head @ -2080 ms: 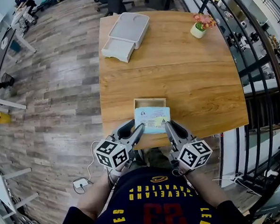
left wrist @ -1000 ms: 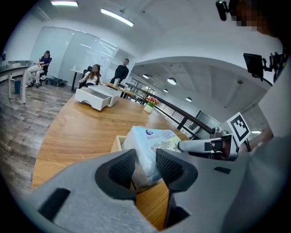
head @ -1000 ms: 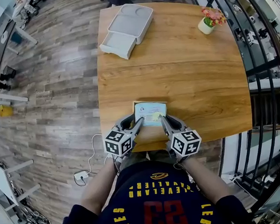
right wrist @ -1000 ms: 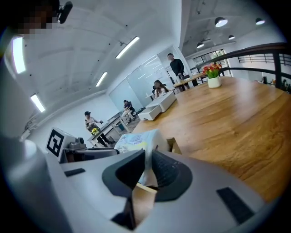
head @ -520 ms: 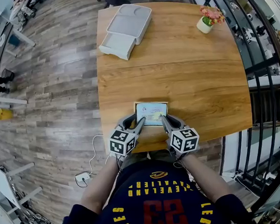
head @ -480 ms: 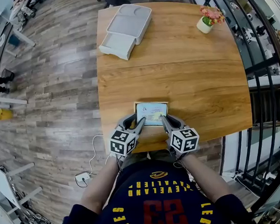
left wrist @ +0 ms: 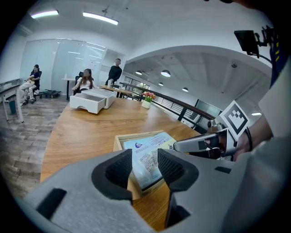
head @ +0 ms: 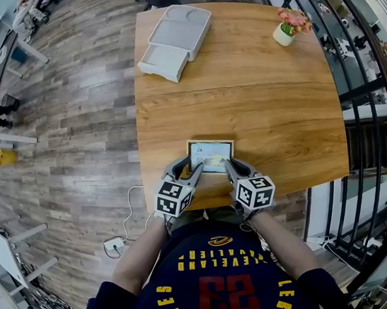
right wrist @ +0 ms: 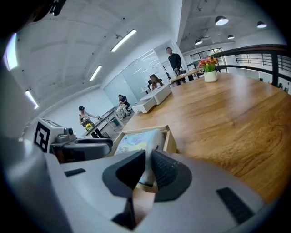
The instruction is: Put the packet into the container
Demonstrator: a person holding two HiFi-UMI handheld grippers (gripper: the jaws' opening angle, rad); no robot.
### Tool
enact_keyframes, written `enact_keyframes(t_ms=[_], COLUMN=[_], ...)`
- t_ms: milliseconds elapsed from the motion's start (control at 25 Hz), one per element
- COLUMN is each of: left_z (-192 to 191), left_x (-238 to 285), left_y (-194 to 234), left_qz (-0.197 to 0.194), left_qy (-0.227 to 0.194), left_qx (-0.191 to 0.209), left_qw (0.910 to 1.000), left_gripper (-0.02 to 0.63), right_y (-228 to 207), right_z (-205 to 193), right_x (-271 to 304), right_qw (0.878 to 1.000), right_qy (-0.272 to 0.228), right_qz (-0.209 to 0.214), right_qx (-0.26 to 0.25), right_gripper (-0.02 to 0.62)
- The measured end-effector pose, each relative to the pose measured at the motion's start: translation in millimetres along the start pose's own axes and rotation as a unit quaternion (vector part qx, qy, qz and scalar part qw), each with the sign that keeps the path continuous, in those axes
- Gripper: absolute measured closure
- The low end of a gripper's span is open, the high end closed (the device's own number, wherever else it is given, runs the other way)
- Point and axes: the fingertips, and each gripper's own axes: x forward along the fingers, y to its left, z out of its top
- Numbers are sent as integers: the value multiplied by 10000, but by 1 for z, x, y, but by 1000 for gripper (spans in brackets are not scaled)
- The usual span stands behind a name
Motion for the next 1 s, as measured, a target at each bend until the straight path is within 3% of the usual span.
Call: enact_keyframes(t_ms=[360, 520, 760, 1000], left_z=[-2, -2, 0, 26], left_x=[-3, -4, -8, -25], left_y=[2, 2, -3, -12], left_qz=[45, 43, 10, -34], left_qy=[-32, -38, -62, -431], left_qx=[-43, -45, -77, -276], left_qw=[10000, 10000, 10000, 9987], left_gripper=[437, 425, 425, 425], right_y=[0, 4, 9, 26], right_z=[-1, 3, 13, 40], right_x=[2, 0, -8, -25], right_qw=[9997, 9991, 9970, 9959], right_qy=[92, 36, -158, -575], right_qz=[-87, -100, -157, 22], right_qx=[-199, -409, -739, -703], right_gripper=[542, 487, 454, 454])
